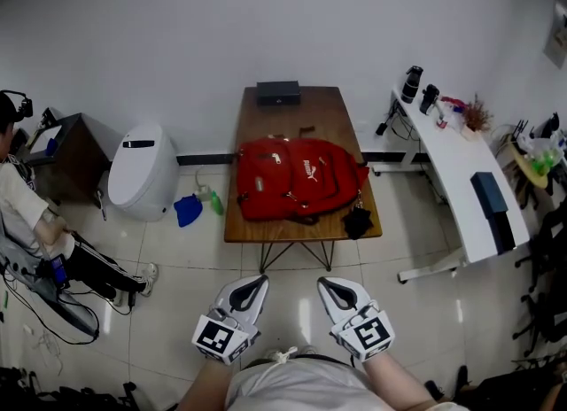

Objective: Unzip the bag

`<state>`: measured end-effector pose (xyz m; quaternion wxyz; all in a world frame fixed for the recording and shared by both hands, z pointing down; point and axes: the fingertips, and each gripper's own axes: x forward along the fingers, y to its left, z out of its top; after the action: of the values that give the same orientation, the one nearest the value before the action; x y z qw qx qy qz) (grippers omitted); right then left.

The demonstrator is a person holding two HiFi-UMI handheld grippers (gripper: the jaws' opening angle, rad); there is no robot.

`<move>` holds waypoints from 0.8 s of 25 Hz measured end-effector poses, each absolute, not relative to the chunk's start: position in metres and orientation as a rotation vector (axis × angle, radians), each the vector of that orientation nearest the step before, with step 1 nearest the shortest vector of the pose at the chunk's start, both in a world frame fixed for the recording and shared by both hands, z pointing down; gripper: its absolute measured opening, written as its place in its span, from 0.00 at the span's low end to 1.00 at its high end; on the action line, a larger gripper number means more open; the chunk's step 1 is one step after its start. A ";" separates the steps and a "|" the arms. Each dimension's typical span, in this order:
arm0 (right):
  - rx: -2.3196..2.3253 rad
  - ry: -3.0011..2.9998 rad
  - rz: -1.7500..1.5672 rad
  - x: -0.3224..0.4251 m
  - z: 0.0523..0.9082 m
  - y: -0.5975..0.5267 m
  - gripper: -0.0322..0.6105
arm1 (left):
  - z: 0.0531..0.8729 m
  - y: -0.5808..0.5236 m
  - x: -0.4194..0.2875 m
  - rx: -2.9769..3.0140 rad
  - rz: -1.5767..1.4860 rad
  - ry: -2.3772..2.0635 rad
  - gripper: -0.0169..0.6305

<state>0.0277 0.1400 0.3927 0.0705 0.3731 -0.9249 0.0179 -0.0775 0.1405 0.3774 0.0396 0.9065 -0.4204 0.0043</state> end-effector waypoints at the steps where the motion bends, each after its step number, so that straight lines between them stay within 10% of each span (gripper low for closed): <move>1: 1.156 -2.771 0.060 0.032 0.393 0.136 0.06 | 0.377 0.139 -0.077 2.779 0.011 -1.293 0.04; 20: 1.133 -2.801 0.095 0.044 0.389 0.119 0.06 | 0.385 0.124 -0.075 2.752 0.097 -1.329 0.04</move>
<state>0.0439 0.1194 0.3894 0.0590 0.3741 -0.9250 0.0315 -0.0753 0.1244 0.3851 0.0417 0.8993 -0.4343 0.0316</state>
